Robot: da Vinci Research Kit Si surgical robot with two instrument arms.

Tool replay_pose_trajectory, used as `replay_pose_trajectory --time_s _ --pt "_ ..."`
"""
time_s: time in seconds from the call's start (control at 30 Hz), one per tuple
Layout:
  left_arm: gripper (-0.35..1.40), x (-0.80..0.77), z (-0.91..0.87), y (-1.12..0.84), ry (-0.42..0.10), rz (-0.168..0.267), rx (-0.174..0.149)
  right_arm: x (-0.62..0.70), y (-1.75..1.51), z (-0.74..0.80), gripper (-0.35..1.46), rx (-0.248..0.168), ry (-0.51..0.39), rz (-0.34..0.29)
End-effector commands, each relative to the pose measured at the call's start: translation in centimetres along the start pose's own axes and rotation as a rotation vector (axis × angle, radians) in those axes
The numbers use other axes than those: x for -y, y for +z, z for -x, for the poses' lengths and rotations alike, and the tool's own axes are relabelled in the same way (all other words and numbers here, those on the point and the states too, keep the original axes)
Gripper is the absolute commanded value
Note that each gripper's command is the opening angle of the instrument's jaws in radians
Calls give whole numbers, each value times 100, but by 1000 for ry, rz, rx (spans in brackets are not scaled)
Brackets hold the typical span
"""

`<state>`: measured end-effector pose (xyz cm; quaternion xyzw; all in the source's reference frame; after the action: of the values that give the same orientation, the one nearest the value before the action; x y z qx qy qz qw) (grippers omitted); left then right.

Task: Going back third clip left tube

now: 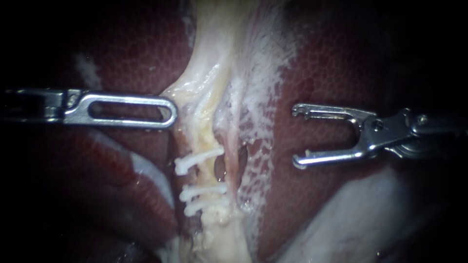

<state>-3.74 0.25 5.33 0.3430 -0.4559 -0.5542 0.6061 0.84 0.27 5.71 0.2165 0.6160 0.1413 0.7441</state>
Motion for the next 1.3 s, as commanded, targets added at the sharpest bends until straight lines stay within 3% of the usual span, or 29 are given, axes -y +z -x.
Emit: replay_pose_trajectory --time_s 0.03,0.63,1.03,1.3 --pt "-35 0 0 0 0 0 0 1 1 1 60 0 -1 -2" --pt "-35 -6 -2 5 3 1 1 3 2 2 60 -1 -2 -8" --pt "-35 -29 -12 32 14 9 13 5 2 1 60 -1 -2 -8" --pt "-35 -29 -16 44 15 2 5 6 4 0 60 -2 -2 -13"
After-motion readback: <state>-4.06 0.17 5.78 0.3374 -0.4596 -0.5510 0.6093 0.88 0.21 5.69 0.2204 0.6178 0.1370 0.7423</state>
